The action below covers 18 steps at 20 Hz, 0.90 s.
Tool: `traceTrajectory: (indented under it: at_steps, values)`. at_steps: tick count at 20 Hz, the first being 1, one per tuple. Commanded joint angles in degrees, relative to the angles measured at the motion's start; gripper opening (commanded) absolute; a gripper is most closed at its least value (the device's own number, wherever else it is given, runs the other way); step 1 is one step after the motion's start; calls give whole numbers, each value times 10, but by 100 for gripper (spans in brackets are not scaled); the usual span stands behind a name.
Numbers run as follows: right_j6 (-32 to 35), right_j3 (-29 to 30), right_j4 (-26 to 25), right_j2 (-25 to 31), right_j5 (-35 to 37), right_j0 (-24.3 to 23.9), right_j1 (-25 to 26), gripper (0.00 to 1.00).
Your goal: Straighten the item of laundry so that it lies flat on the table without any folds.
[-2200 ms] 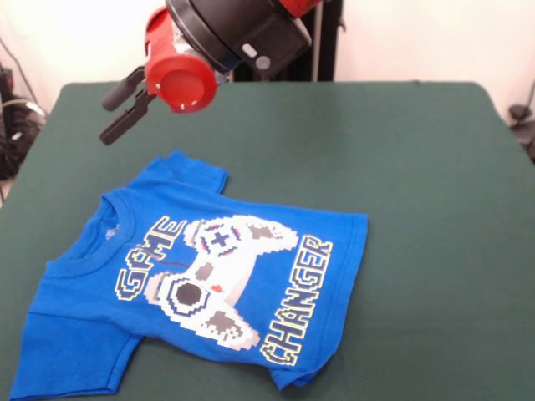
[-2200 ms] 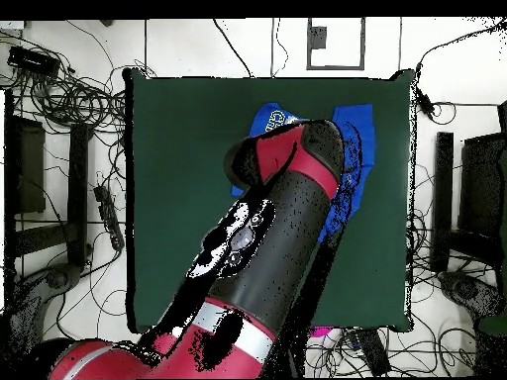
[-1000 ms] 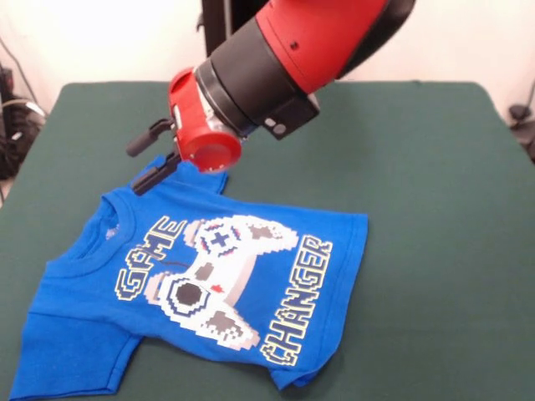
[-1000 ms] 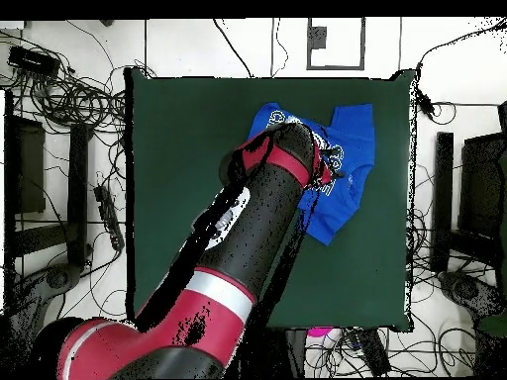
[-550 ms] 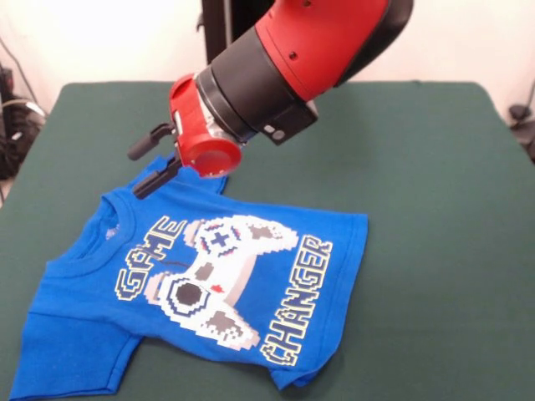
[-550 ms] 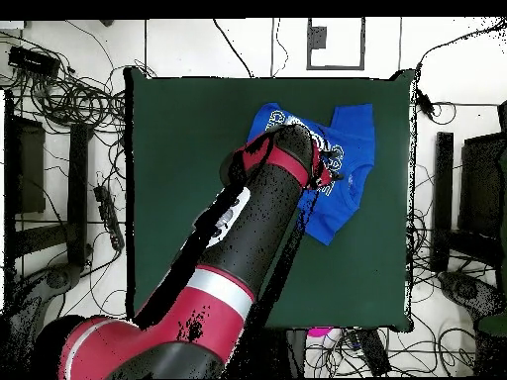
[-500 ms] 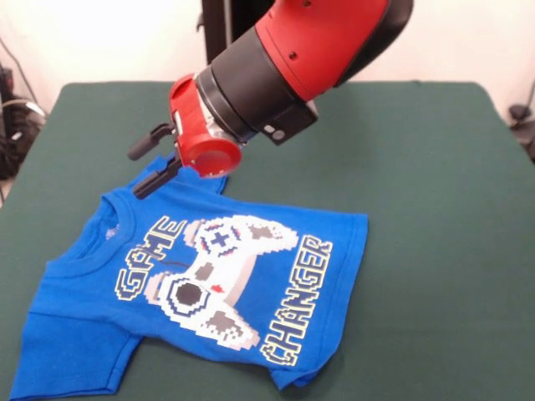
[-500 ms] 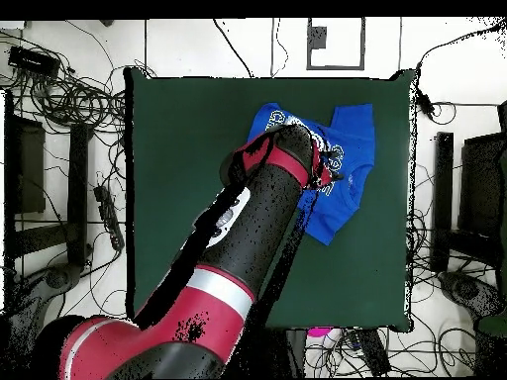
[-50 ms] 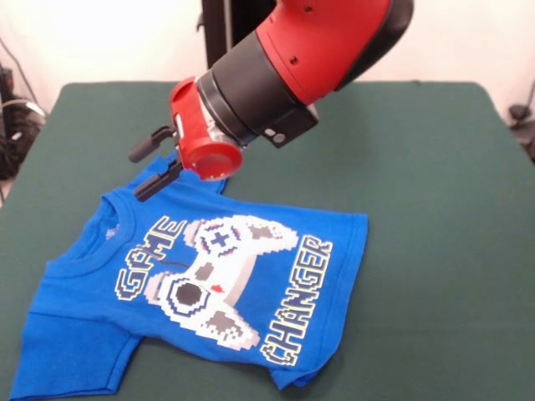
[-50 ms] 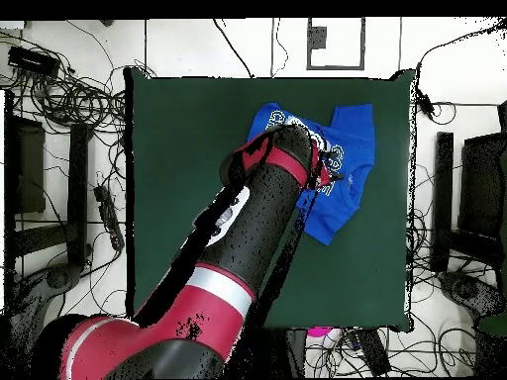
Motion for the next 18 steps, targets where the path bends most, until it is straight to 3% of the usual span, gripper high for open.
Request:
traceTrajectory:
  at_steps: [1,13,18]
  values:
    - [-59,5,32,84,45,9,-19,100]
    - [-101,24,46,133,50,-8,-57,100]
    - [-125,68,74,186,60,-31,-89,100]
